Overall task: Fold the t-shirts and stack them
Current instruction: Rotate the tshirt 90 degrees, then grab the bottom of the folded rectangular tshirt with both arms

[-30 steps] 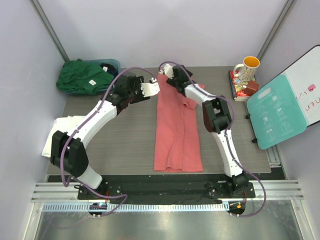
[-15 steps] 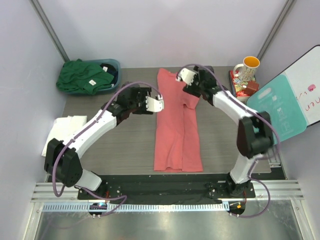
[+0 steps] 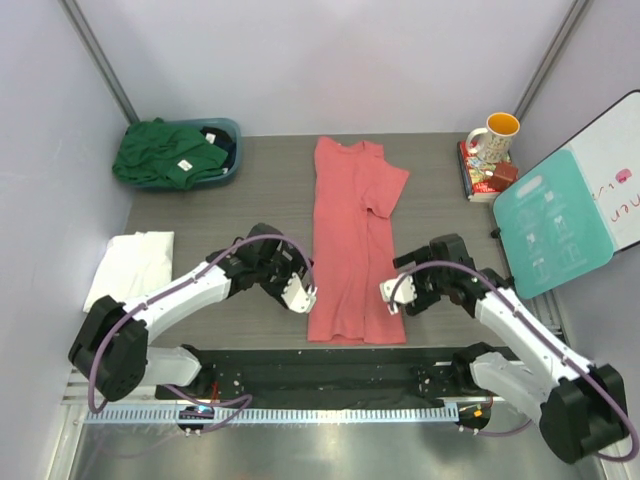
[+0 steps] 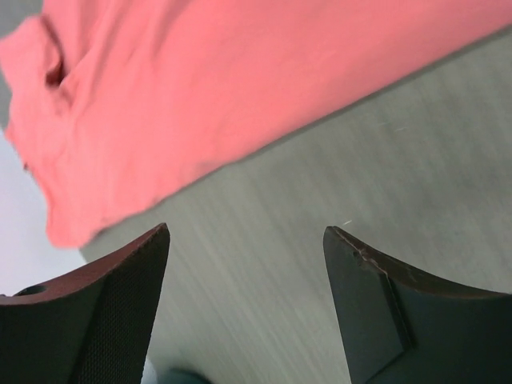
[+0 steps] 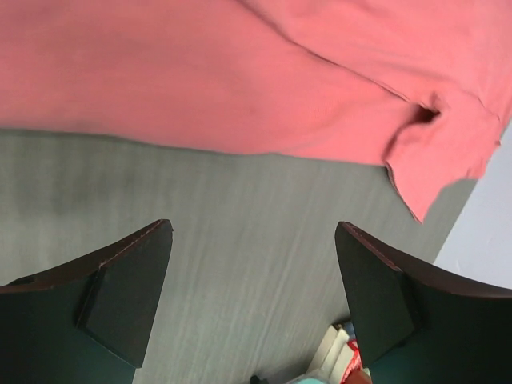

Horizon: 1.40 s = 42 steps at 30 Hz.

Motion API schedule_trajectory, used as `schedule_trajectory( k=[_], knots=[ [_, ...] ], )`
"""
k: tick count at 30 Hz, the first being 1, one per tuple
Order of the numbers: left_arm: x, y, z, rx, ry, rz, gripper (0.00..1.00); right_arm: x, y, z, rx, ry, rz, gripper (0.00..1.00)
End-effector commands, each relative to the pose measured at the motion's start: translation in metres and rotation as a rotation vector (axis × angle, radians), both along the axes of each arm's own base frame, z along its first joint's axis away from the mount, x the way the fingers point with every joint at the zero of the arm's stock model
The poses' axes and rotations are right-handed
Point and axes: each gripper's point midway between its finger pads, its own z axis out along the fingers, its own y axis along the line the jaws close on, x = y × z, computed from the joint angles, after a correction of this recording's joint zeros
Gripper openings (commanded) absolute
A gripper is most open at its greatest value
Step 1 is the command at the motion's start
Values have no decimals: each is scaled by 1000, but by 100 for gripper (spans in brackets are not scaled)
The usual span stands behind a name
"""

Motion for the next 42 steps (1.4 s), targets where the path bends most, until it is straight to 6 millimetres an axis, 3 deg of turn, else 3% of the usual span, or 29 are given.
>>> schedule_trajectory(
  k=[1, 3, 6, 9, 11, 12, 14, 16, 21, 26, 35, 42],
  knots=[
    [-41, -14, -9, -34, 1, -245, 79, -43, 8, -16, -3, 4, 210, 89],
    [-57, -16, -16, -22, 22, -297, 80, -63, 10, -23, 3, 17, 287, 88],
    [-74, -18, -22, -33, 44, -353, 83, -76, 13, -30, 20, 1, 338, 88],
    [-79, -17, -29, -14, 73, -334, 84, -61, 22, -16, 82, -68, 301, 87],
    [-71, -24, -17, -39, 93, -266, 84, -53, 32, 0, 191, -41, 193, 82],
    [-69, -27, -11, -53, 100, -236, 84, -41, 39, 22, 238, -84, 164, 80],
    [-60, -30, 4, -93, 115, -134, 84, -46, 52, 37, 293, -32, 143, 77],
    [-50, -31, 20, -142, 88, -59, 85, -53, 60, 39, 301, -5, 145, 76],
    [-36, -15, 34, -167, 3, 68, 84, -82, 85, 24, 315, 36, 281, 74],
    [-30, 1, 41, -166, -59, 142, 84, -97, 100, 4, 270, 113, 371, 74],
    [-18, 0, 62, -210, -96, 202, 84, -114, 122, -6, 195, 194, 552, 73],
    [-12, -3, 74, -220, -134, 195, 84, -124, 136, -18, 174, 230, 596, 68]
  ],
)
